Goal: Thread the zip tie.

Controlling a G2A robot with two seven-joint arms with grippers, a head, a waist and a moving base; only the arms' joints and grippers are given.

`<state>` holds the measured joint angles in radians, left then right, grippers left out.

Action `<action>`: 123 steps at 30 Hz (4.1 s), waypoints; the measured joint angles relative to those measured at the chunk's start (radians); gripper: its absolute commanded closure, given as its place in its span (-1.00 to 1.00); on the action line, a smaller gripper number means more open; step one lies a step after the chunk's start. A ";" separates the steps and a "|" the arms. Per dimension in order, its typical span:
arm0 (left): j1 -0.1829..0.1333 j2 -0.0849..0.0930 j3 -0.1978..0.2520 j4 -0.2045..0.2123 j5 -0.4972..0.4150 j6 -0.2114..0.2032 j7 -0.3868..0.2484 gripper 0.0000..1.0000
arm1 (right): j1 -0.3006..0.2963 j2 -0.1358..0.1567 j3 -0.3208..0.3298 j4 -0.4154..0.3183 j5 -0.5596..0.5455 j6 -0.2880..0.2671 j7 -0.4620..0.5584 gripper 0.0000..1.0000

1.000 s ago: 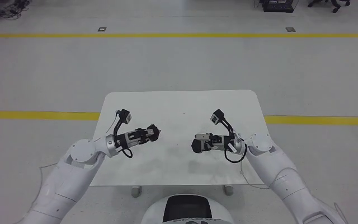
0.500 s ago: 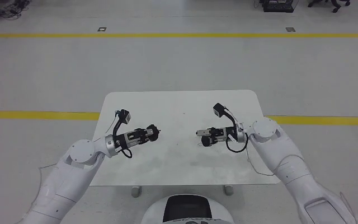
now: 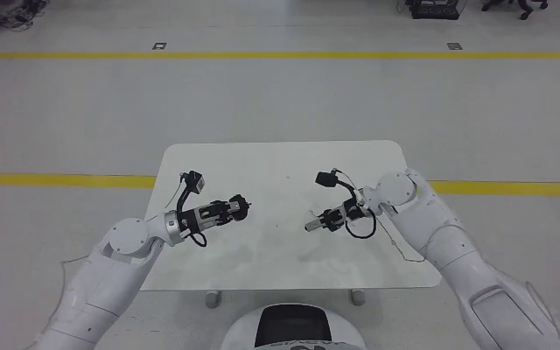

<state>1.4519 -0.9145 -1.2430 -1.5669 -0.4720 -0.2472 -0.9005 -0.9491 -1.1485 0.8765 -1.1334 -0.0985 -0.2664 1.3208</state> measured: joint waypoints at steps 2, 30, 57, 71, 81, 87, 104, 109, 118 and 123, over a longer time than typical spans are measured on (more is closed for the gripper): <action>0.000 0.000 0.000 0.000 0.000 0.000 0.000 1.00 | -0.004 0.000 -0.003 -0.007 0.002 -0.010 -0.004 -1.00; 0.000 0.000 0.000 0.000 0.000 0.000 0.000 1.00 | 0.251 -0.067 -0.365 -0.029 -0.371 -0.074 -0.139 -1.00; 0.000 0.000 0.000 0.000 0.000 0.000 0.000 1.00 | 0.340 -0.057 -0.591 -0.041 -0.508 -0.074 -0.238 -1.00; 0.000 0.000 0.000 0.000 0.000 0.000 0.000 1.00 | 0.387 -0.049 -0.706 -0.050 -0.483 -0.074 -0.305 -1.00; 0.000 0.000 0.000 0.000 0.000 0.000 0.000 1.00 | 0.373 -0.038 -0.706 -0.057 -0.541 -0.074 -0.358 -1.00; 0.000 0.000 0.000 0.000 0.000 0.000 0.000 1.00 | 0.354 -0.020 -0.706 -0.062 -0.603 -0.074 -0.383 -1.00; 0.000 0.000 0.000 0.000 0.000 0.000 0.000 1.00 | 0.316 0.008 -0.699 -0.074 -0.655 -0.072 -0.439 -1.00; 0.000 0.000 0.000 0.000 0.000 0.000 0.000 1.00 | 0.304 0.010 -0.681 -0.026 -0.660 -0.074 -0.489 0.10; 0.000 0.000 0.000 0.000 0.000 0.000 0.000 1.00 | 0.288 0.008 -0.686 0.019 -0.659 -0.074 -0.530 1.00; 0.000 0.000 0.000 0.000 0.000 0.000 0.000 1.00 | 0.289 0.000 -0.701 0.044 -0.657 -0.074 -0.547 1.00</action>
<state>1.4519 -0.9145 -1.2430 -1.5669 -0.4720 -0.2473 -0.9005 -0.6605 -1.1490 0.1756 -1.0889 -0.7554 -0.3400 0.7739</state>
